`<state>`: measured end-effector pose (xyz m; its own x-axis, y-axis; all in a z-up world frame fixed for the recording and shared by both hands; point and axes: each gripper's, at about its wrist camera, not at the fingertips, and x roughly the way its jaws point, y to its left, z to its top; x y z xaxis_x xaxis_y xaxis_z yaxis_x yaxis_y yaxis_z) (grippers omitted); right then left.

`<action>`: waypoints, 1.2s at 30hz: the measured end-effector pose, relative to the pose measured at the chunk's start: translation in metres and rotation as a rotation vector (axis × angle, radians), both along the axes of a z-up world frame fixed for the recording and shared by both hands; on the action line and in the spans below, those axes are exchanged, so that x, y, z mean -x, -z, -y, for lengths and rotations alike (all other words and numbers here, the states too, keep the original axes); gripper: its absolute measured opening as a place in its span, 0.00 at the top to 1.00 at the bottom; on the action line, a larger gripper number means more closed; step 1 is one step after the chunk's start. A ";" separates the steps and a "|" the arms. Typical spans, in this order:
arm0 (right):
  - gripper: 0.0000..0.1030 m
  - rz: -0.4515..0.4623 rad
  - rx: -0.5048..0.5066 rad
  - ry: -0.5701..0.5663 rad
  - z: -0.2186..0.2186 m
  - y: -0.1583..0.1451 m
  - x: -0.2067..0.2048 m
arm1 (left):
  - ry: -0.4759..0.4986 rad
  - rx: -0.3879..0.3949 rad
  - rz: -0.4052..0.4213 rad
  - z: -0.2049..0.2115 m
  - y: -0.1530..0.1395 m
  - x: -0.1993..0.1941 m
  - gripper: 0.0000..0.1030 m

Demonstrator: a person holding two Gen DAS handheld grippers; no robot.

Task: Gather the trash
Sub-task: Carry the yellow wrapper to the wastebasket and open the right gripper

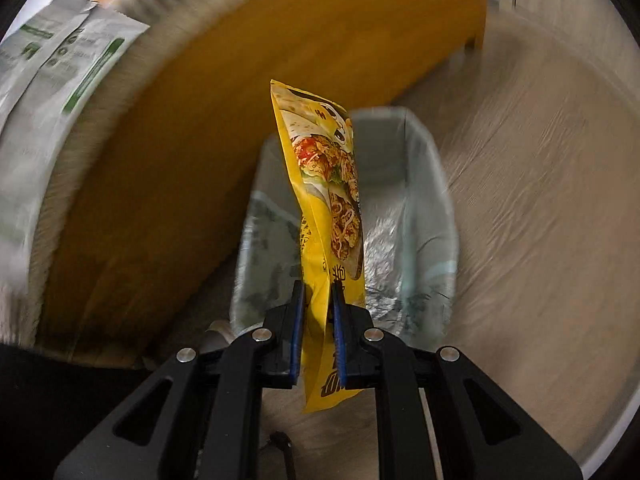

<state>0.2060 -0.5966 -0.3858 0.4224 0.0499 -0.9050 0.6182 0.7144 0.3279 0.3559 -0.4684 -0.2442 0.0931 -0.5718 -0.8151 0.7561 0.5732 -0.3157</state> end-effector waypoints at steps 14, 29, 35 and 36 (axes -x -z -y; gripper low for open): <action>0.36 -0.095 0.150 0.151 0.037 0.032 0.055 | 0.142 -0.339 -0.033 0.105 0.144 -0.005 1.00; 0.36 -0.150 0.214 0.126 0.017 0.006 0.064 | 0.034 -0.431 -0.028 0.089 0.191 -0.039 0.34; 0.36 -0.142 0.256 0.127 0.013 -0.025 0.060 | 0.027 -0.392 -0.022 0.083 0.163 -0.027 0.34; 0.36 -0.143 0.264 0.128 0.013 -0.032 0.061 | 0.024 -0.369 -0.027 0.079 0.154 -0.025 0.34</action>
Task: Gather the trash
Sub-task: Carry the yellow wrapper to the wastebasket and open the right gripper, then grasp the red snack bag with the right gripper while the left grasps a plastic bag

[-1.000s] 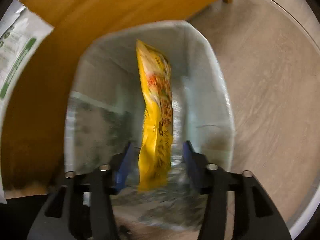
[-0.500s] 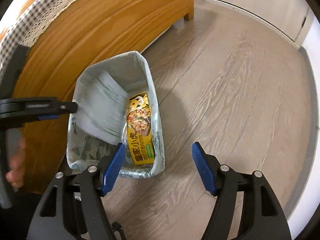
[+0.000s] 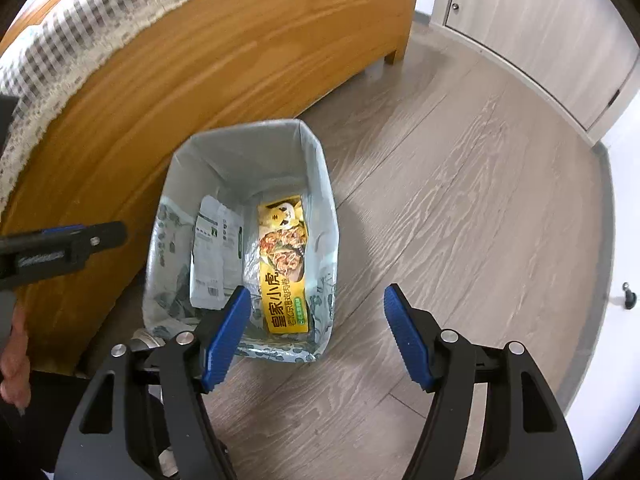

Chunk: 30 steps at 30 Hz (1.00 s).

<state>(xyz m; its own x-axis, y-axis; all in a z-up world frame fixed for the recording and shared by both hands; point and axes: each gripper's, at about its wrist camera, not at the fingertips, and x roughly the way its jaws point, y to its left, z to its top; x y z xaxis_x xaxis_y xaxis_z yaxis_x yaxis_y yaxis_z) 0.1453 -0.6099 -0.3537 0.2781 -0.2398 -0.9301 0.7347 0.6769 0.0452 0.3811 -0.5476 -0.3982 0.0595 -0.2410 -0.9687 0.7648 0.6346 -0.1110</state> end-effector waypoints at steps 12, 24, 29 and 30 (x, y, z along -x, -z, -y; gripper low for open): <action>0.31 0.099 0.228 -0.055 -0.029 -0.125 0.004 | -0.173 0.376 0.099 -0.102 -0.164 -0.001 0.33; 0.21 0.411 0.383 -0.315 -0.148 -0.261 -0.062 | -0.502 0.534 0.592 -0.334 -0.297 -0.042 0.13; 0.21 0.434 0.374 -0.434 -0.199 -0.266 -0.103 | -0.688 0.410 0.574 -0.393 -0.262 -0.097 0.13; 0.21 0.432 0.366 -0.459 -0.209 -0.265 -0.114 | -0.719 0.404 0.552 -0.402 -0.256 -0.108 0.13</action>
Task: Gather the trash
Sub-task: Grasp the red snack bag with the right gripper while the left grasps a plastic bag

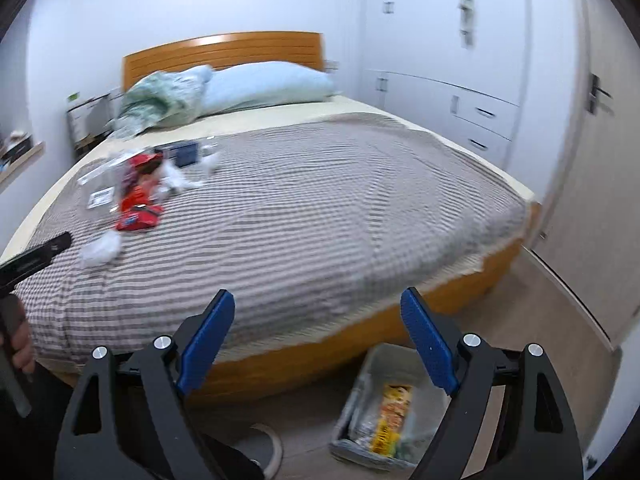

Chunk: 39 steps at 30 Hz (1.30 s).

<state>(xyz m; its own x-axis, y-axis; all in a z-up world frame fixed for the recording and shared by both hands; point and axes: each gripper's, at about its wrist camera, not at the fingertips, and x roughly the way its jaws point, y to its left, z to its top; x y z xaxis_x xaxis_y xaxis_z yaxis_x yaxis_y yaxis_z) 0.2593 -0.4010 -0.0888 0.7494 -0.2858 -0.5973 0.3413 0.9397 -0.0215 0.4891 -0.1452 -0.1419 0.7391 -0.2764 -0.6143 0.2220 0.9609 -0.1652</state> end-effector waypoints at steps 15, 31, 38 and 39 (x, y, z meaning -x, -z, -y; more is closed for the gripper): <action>0.21 -0.072 0.036 -0.149 -0.079 0.017 -0.111 | 0.032 0.154 -0.213 -0.012 0.063 -0.090 0.93; 0.21 -0.178 0.092 -0.441 -0.183 0.067 -0.307 | -0.228 0.381 -0.052 -0.123 0.027 -0.112 0.98; 0.35 -0.228 -0.061 -0.446 -0.184 0.086 -0.334 | -0.244 0.406 -0.080 -0.136 0.033 -0.126 0.98; 0.36 -0.242 -0.072 -0.444 -0.183 0.087 -0.334 | -0.244 0.408 -0.082 -0.136 0.035 -0.126 0.98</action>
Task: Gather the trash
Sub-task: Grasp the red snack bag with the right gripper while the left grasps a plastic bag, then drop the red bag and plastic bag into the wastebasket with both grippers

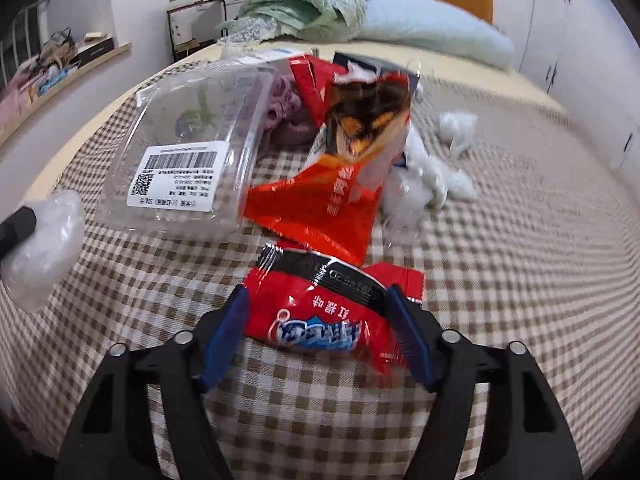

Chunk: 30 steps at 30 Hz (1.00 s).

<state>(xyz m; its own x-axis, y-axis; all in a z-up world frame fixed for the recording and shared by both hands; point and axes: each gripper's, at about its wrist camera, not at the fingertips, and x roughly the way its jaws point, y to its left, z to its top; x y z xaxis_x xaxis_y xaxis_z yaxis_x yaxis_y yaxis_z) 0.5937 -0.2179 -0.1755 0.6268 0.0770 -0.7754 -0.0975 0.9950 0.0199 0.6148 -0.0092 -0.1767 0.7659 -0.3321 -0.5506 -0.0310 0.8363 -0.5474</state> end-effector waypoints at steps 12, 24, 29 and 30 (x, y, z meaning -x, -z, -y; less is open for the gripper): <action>0.95 0.040 -0.091 0.067 0.033 -0.031 0.052 | 0.019 -0.021 0.018 0.009 -0.002 0.005 0.98; 0.95 0.148 -0.088 0.131 0.097 -0.085 0.148 | 0.154 -0.195 0.103 0.065 -0.030 0.063 0.98; 0.95 0.150 -0.076 0.271 0.176 -0.079 0.217 | 0.317 -0.143 0.105 0.121 -0.044 0.106 0.98; 0.95 0.147 -0.073 0.301 0.192 -0.077 0.233 | 0.348 -0.179 0.126 0.139 -0.047 0.118 0.98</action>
<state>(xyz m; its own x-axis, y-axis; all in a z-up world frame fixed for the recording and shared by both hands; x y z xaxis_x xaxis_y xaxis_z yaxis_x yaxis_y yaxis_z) 0.3612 -0.4095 -0.0981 0.7345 -0.0765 -0.6743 0.1933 0.9760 0.0998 0.4966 -0.1481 -0.1294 0.6895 -0.4910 -0.5325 0.3286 0.8672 -0.3741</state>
